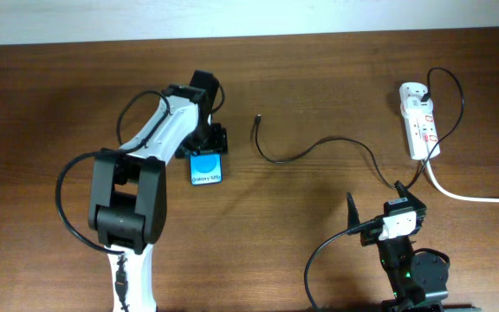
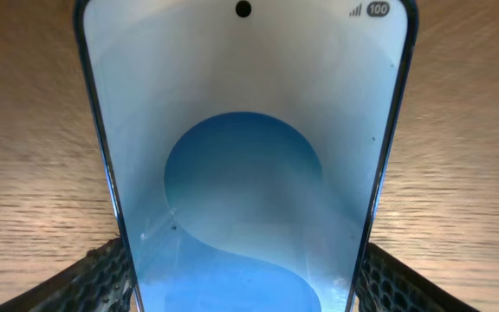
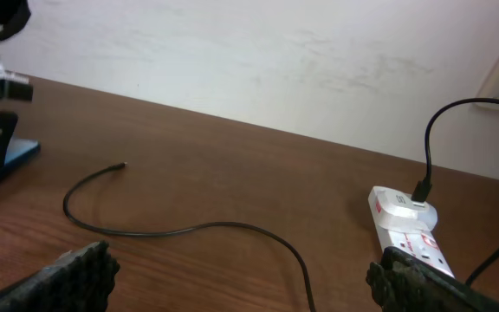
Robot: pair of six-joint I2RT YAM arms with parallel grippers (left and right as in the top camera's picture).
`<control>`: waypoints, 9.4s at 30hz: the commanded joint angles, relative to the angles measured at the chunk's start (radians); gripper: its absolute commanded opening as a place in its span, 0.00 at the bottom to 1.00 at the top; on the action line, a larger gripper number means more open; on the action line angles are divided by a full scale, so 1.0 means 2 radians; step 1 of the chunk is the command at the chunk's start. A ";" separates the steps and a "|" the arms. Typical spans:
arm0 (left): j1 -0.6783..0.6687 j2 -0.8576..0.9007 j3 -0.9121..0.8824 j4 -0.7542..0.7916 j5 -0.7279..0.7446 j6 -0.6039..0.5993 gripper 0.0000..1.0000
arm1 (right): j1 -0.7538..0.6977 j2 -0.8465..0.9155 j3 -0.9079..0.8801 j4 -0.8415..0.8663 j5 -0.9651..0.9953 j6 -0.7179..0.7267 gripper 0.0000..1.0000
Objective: Plug charger to phone and switch on socket
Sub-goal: 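Lower the left gripper over the phone and grasp it, then lift the phone with the left gripper and tilt it upright, then move the right gripper toward the phone held by the left gripper, then grasp the phone's edge with the right gripper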
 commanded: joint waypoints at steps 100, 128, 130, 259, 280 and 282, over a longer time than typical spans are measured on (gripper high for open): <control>0.059 -0.002 0.369 -0.284 0.617 -0.333 0.00 | -0.002 0.308 0.142 -0.026 -0.105 0.226 0.98; 0.058 0.001 0.368 -0.234 0.365 -0.333 0.00 | -0.001 0.435 0.143 0.217 -0.243 0.516 0.98; 0.058 0.001 0.368 -0.234 0.362 -0.333 0.00 | -0.001 0.452 0.151 0.235 -0.240 0.526 0.98; -0.061 0.049 0.367 -0.275 0.169 -0.406 0.00 | 0.215 0.785 0.386 0.288 -0.075 0.621 0.24; -0.061 0.049 0.367 -0.275 0.176 -0.406 0.08 | 0.215 0.785 0.386 0.299 -0.075 0.621 0.04; -0.061 0.049 0.367 -0.275 0.176 -0.406 0.17 | 0.215 0.785 0.386 0.304 -0.075 0.621 0.04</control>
